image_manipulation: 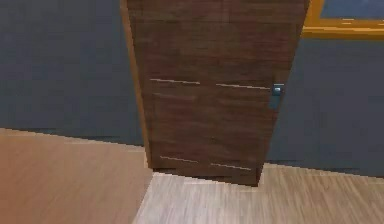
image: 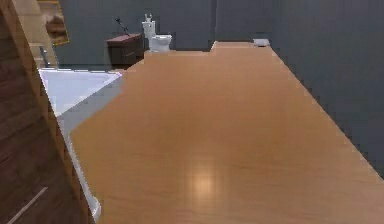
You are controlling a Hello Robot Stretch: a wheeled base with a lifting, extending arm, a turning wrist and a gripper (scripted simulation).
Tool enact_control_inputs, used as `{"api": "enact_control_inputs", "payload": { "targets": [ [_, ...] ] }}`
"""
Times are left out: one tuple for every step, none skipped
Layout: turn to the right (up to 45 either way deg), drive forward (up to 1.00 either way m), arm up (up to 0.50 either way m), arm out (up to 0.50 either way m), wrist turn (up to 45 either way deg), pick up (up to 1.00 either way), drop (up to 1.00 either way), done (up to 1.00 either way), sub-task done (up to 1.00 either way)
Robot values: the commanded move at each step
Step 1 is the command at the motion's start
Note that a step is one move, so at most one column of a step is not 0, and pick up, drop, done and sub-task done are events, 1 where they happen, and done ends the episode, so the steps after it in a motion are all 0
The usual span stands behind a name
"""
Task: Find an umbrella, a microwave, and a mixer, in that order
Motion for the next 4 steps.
{"api": "enact_control_inputs", "payload": {
  "targets": [
    [3.0, 0.00, 0.00, 0.00, 0.0, 0.00, 0.00, 0.00, 0.00],
    [0.0, 1.00, 0.00, 0.00, 0.0, 0.00, 0.00, 0.00, 0.00],
    [3.0, 0.00, 0.00, 0.00, 0.0, 0.00, 0.00, 0.00, 0.00],
    [0.0, 0.45, 0.00, 0.00, 0.0, 0.00, 0.00, 0.00, 0.00]
  ]
}}
